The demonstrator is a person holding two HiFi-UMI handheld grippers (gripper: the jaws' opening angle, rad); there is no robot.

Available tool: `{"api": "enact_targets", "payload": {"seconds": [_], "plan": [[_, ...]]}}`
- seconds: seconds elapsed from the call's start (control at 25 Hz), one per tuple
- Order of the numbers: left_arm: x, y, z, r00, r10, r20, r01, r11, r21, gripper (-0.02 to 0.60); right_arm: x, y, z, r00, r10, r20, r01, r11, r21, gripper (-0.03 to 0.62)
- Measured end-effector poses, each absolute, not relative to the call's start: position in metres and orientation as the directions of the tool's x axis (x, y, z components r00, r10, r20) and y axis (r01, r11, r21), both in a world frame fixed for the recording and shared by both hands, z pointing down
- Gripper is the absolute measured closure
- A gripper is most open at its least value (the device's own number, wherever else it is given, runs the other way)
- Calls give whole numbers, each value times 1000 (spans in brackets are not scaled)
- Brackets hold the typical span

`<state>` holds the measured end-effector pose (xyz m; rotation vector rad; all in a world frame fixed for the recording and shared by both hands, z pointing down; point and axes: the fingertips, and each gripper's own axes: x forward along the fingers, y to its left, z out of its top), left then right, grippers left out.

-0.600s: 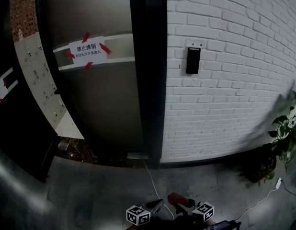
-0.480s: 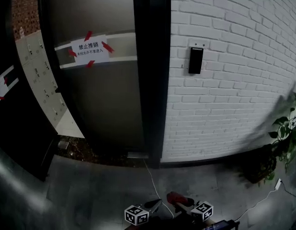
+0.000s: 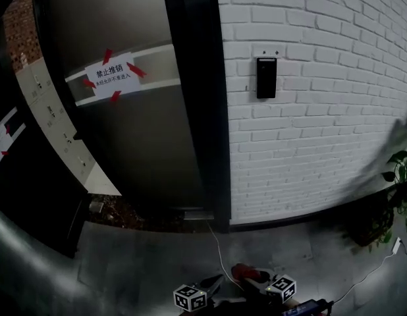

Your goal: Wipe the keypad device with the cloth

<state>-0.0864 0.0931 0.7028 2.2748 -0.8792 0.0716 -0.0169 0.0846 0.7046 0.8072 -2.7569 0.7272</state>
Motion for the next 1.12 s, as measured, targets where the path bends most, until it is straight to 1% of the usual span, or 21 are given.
{"api": "enact_targets", "payload": {"seconds": [0.12, 0.32, 0.6, 0.8, 1.12], "plan": [[-75, 59, 699, 766, -572, 294, -621, -541, 567, 577, -8, 50, 700, -848, -453, 276, -530, 746, -404, 485], [-45, -11, 681, 760, -587, 279, -630, -561, 537, 577, 15, -12, 687, -867, -431, 249, -497, 773, -394, 485], [2, -79, 670, 753, -591, 289, -642, -566, 518, 577, 58, -84, 675, -883, -414, 223, -469, 799, -377, 485], [33, -99, 669, 748, -593, 297, -648, -557, 520, 577, 86, -111, 684, -891, -386, 238, -451, 803, -390, 485], [38, -114, 671, 722, -617, 313, -675, -528, 515, 577, 98, -137, 683, -905, -358, 230, -423, 823, -379, 485]]}}
